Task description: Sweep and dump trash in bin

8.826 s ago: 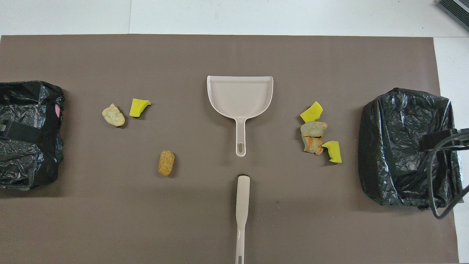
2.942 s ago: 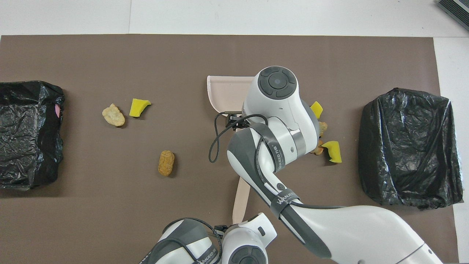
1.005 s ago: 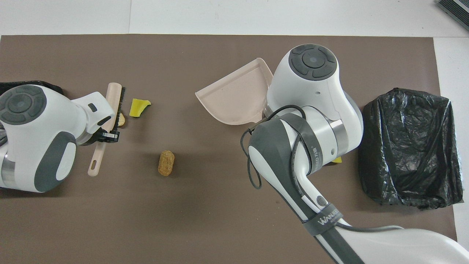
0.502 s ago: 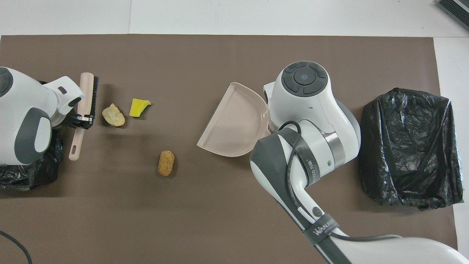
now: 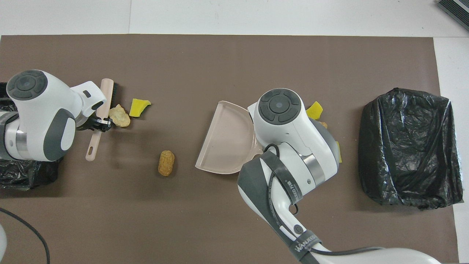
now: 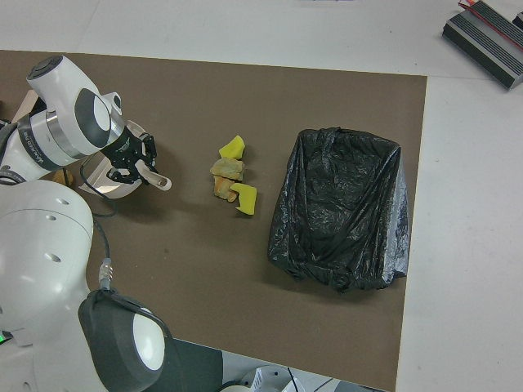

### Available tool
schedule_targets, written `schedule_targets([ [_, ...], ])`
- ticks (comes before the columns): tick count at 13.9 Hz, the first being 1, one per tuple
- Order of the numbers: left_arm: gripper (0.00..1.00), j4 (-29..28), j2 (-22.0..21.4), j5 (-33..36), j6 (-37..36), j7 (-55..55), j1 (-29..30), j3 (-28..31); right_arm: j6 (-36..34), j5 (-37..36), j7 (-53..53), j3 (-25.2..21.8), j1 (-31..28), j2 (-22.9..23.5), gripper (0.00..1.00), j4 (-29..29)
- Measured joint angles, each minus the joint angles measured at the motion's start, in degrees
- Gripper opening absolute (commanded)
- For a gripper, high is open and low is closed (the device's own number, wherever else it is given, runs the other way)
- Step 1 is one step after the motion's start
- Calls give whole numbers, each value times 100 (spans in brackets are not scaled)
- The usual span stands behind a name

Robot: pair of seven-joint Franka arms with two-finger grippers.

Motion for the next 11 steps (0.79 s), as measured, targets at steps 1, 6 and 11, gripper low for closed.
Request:
schedule_targets([
  [1,0,-10,-2,0,-39,0,-128,-8,65,0,0,0,33,-5,0,-77],
  [6,0,-307,-161,0,-72,56,-738,-30,183,-1,0,1,88,-22,0,-326],
  [11,0,-801,-504,-501,-81,260,-1369,-57,336,-1,0,-6,88,-130,0,-590],
])
